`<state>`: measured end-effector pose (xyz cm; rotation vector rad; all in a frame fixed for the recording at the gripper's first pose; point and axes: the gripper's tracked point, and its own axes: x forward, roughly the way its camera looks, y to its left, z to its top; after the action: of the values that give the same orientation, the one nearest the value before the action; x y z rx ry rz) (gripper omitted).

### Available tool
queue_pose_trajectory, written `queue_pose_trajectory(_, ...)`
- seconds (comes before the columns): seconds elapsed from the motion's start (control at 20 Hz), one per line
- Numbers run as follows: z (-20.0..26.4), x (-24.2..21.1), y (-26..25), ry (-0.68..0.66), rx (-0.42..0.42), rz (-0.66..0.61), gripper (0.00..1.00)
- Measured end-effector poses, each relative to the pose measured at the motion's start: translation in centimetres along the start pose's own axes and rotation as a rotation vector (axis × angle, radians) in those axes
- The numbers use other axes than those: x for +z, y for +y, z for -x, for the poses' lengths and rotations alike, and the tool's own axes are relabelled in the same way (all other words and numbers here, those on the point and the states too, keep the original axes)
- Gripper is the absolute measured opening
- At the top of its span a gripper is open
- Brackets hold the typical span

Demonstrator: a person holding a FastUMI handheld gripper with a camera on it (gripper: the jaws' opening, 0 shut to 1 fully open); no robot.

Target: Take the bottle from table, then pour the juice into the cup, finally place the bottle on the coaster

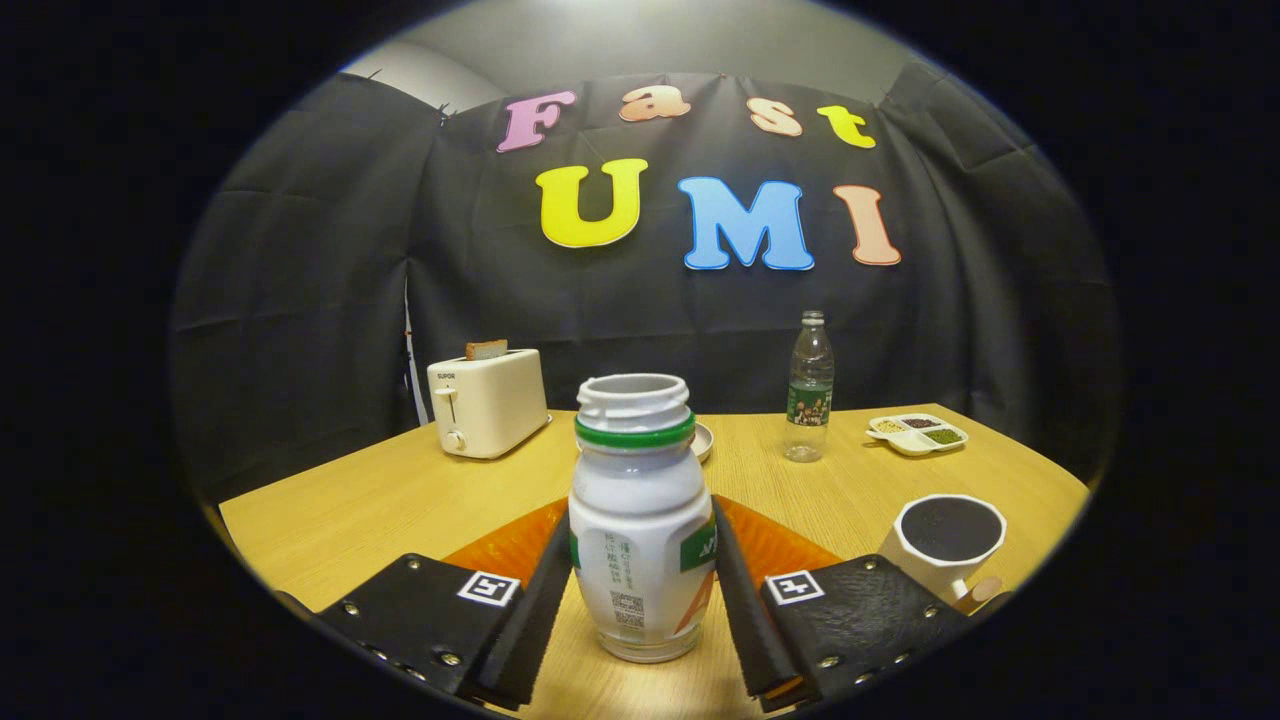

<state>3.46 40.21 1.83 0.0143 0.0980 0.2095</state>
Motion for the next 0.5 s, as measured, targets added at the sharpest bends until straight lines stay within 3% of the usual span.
queue_pose_trajectory(0.25, -0.32, -0.02, -0.04, -0.005, -0.014, -0.010, 0.68)
queue_pose_trajectory(0.5, -0.69, 0.82, 0.05, -0.037, 0.020, -0.247, 0.65)
